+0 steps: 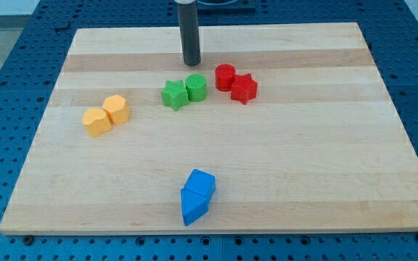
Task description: Push the red circle along with the red star down a bit
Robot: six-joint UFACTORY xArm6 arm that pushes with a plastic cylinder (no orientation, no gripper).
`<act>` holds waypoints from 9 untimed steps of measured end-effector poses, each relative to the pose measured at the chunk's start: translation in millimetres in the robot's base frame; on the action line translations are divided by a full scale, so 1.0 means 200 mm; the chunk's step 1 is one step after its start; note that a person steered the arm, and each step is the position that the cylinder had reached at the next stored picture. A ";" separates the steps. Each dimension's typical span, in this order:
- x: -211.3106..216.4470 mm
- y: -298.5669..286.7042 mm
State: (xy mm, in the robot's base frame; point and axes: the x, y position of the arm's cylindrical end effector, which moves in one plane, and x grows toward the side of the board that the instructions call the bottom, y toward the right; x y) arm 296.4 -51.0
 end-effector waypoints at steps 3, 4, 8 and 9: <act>-0.01 0.15; -0.01 0.24; 0.29 0.32; 0.30 0.36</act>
